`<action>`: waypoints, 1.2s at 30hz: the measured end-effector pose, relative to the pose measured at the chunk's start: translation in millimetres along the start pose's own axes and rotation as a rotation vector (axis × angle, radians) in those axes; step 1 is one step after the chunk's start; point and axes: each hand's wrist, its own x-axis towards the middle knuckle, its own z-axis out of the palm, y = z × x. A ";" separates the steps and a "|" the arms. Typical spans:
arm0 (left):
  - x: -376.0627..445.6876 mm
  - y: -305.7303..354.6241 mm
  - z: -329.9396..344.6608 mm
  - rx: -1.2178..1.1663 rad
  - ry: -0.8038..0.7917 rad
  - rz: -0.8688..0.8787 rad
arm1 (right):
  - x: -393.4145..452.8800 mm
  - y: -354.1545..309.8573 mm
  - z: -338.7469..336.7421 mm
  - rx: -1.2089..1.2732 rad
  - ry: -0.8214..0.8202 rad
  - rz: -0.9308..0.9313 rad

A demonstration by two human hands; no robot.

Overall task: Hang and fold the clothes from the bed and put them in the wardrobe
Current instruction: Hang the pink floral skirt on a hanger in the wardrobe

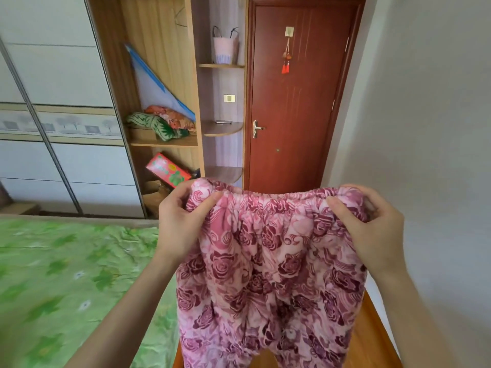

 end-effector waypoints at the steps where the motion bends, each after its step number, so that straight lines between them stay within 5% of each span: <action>1: 11.3 -6.7 8.1 0.020 0.004 -0.002 | 15.6 10.5 5.9 0.002 -0.015 0.002; 17: 175.9 -95.7 87.6 0.163 0.175 0.021 | 225.9 136.0 113.4 0.169 -0.134 -0.025; 36: 415.9 -281.3 51.7 0.193 0.287 -0.047 | 428.2 236.9 380.7 0.271 -0.229 -0.069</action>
